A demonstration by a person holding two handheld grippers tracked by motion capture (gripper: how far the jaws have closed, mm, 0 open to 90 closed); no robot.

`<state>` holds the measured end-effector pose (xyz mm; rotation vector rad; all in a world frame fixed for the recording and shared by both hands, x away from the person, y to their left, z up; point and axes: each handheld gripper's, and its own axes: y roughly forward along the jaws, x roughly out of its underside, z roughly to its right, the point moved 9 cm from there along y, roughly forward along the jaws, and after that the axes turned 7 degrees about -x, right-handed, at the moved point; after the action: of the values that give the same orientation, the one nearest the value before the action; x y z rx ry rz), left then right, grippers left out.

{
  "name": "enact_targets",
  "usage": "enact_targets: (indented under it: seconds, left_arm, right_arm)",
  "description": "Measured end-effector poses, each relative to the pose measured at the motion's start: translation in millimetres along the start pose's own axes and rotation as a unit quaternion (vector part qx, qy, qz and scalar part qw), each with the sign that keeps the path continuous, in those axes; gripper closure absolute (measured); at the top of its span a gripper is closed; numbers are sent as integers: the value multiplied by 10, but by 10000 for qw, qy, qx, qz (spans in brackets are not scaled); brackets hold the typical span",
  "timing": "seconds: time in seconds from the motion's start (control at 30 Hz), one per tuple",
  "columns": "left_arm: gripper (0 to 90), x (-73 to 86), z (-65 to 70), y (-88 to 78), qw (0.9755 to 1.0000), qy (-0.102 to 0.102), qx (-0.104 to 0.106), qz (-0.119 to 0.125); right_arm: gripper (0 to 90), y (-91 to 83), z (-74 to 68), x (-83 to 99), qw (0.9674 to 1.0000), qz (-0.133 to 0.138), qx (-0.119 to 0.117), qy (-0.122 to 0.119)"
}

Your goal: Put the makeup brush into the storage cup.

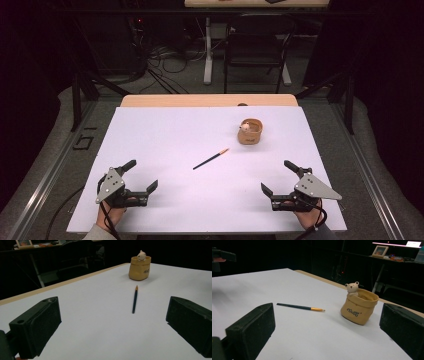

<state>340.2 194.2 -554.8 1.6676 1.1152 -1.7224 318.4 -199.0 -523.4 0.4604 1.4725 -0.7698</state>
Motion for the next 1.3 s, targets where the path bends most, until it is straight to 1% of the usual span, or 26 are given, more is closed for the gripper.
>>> enact_targets:
  seconds: [0.27, 0.37, 0.47, 0.57, 0.67, 0.77, 0.9, 0.93, 0.97, 1.0, 1.03, 1.17, 1.23, 1.3]
  left_arm:
    - [0, 4, 11, 4, 10000, -13, 3, -27]
    - [0, -5, 21, 9, 10000, 26, 20, -2]
    - [0, 5, 27, 24, 10000, 17, 27, -46]
    - [0, 2, 47, 46, 10000, 1, 65, -73]
    - [1, 9, 84, 69, 9998, 38, 108, -163]
    - [1, 8, 90, 80, 9998, 69, 107, -170]
    - [1, 2, 105, 124, 9996, 38, 161, -227]
    - [1, 10, 127, 157, 9990, -18, 253, -377]
    - [1, 13, 137, 173, 9987, -27, 283, -421]
    - [1, 13, 137, 173, 9987, -27, 283, -421]
    - [1, 13, 156, 204, 9984, 15, 319, -463]
    - [1, 0, 175, 248, 9982, 26, 377, -472]
    - [1, -9, 190, 297, 9980, 31, 406, -474]
    - [1, -15, 193, 329, 9979, 32, 404, -506]
  right_arm:
    - [0, 8, -6, -5, 10000, 31, -31, 0]
    - [0, 16, -8, 4, 10000, -38, -46, -21]
    - [0, 25, -6, 0, 10000, -11, -55, 6]
    - [0, 26, -10, 0, 10000, -16, -63, -20]
    - [0, 29, -8, -1, 10000, -14, -66, -22]
    - [0, 33, -5, 0, 10000, -15, -71, -22]
    - [0, 39, -6, 6, 10000, -41, -79, -27]
    - [0, 45, -5, 7, 10000, -34, -77, -32]
    - [0, 47, -5, 9, 10000, -42, -77, -35]
    - [0, 47, -5, 9, 10000, -42, -77, -35]
    - [0, 46, 2, 13, 9999, -54, -74, -45]
    - [0, 48, 12, 17, 10000, -59, -67, -24]
    - [0, 51, 11, 18, 9999, -60, -73, -33]
    - [0, 51, 7, 20, 9999, -74, -85, -42]
